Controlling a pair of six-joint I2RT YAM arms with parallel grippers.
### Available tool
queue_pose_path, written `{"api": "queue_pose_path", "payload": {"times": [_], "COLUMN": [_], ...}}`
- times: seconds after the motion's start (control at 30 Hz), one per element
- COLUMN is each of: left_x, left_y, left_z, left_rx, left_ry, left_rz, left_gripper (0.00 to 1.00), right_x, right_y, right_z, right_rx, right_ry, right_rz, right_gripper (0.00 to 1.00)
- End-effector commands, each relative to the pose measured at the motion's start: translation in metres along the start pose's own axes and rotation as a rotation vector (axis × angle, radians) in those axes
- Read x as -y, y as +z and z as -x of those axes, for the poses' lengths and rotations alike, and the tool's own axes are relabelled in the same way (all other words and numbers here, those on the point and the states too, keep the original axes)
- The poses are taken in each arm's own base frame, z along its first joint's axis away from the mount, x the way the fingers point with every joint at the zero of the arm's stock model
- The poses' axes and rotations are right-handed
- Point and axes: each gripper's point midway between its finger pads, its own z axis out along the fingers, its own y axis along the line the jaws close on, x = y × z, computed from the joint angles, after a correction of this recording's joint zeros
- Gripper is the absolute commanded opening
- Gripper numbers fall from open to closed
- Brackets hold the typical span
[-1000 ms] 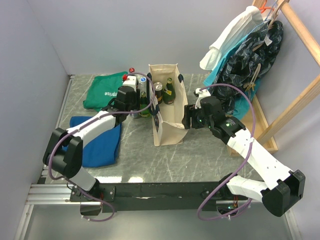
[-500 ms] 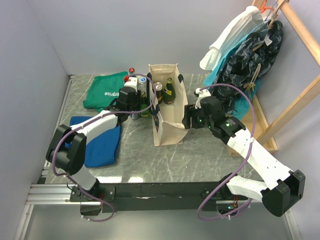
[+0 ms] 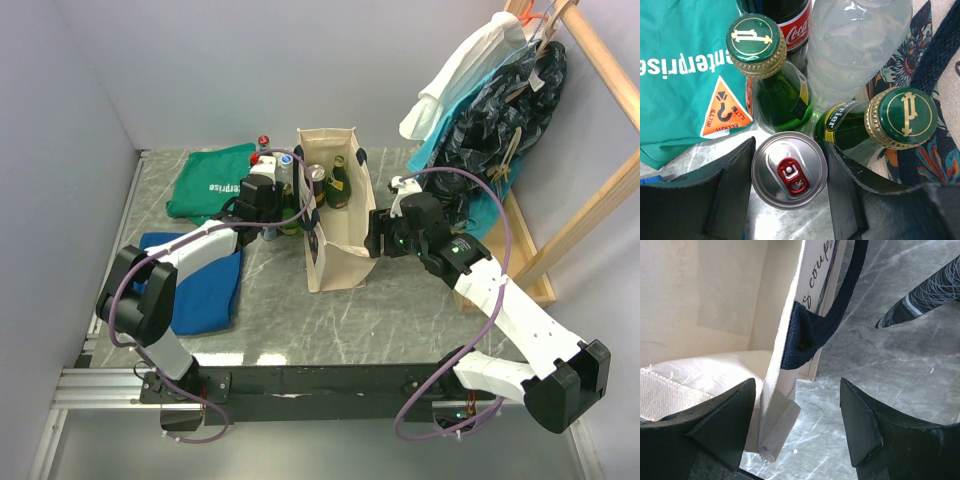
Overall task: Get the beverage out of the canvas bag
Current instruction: Place the drink at the center of the board.
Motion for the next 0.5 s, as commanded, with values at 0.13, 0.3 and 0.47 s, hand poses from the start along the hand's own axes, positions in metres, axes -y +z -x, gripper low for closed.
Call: {"api": "queue_pose_path", "payload": {"times": [0.13, 0.3, 0.47], "left_x": [0.0033, 0.0019, 0.002], "left_y": [-0.0023, -0.002, -0.0011], "left_z": [0.0541, 0.0524, 0.0526], "left_rx": [0.145, 0.141, 0.139], "left_ry": [-0.073, -0.07, -0.069], "left_rz": [0.006, 0.01, 0.012], "left_gripper": [0.11, 0.19, 0.26], "right_x": [-0.0021, -0.0026, -0.0029], "right_y": [-0.0049, -0.0039, -0.0044], "right_z": [0.0103, 0.0099, 0.0101], "right_rx": [0.023, 0.02, 0.023], "right_ry": [-0.01, -0.009, -0.01], "right_rz": [-0.001, 0.001, 0.002], "right_gripper": [0.74, 0.74, 0.74]}}
